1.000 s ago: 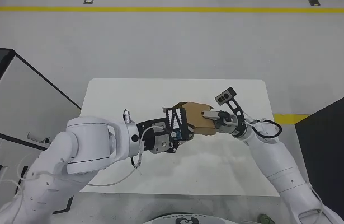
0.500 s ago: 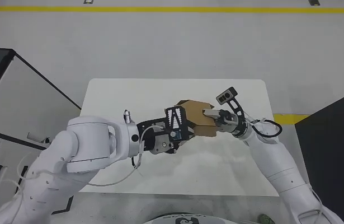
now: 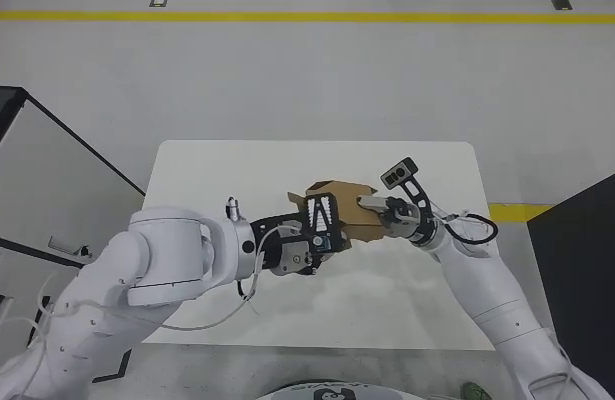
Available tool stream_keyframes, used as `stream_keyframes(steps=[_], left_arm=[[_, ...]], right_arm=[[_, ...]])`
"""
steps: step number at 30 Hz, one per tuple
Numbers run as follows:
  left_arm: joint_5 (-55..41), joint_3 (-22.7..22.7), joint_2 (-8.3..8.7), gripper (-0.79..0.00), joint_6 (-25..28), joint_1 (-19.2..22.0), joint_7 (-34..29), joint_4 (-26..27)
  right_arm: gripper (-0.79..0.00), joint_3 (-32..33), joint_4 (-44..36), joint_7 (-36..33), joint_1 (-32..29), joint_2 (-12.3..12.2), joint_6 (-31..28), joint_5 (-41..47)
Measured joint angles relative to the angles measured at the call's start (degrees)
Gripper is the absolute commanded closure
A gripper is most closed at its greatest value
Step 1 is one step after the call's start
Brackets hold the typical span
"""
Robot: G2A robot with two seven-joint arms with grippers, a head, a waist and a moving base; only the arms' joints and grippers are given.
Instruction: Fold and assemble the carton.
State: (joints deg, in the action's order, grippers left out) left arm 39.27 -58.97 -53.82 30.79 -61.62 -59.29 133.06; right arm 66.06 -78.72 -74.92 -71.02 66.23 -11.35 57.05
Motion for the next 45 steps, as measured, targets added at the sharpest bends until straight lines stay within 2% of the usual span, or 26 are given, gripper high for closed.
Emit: stream_keyframes(steps=[25, 37, 45], left_arm=[[0.6, -0.6, 0.44, 0.000, 0.1, 0.3, 1.2, -1.6], [-1.4, -7.4, 1.52, 0.000, -0.8, -2.2, 2.6, -4.7], [-1.0, -10.3, 2.12, 0.000, -1.1, -4.1, 2.7, -5.1]], right_arm=[[0.000, -1.1, 1.3, -0.9, 1.8, 1.0, 0.8, -0.5], [0.000, 0.6, 2.4, -2.7, 2.5, 1.0, 0.4, -0.5], [0.000, 1.0, 2.6, -5.1, 2.6, 1.2, -0.7, 0.3]])
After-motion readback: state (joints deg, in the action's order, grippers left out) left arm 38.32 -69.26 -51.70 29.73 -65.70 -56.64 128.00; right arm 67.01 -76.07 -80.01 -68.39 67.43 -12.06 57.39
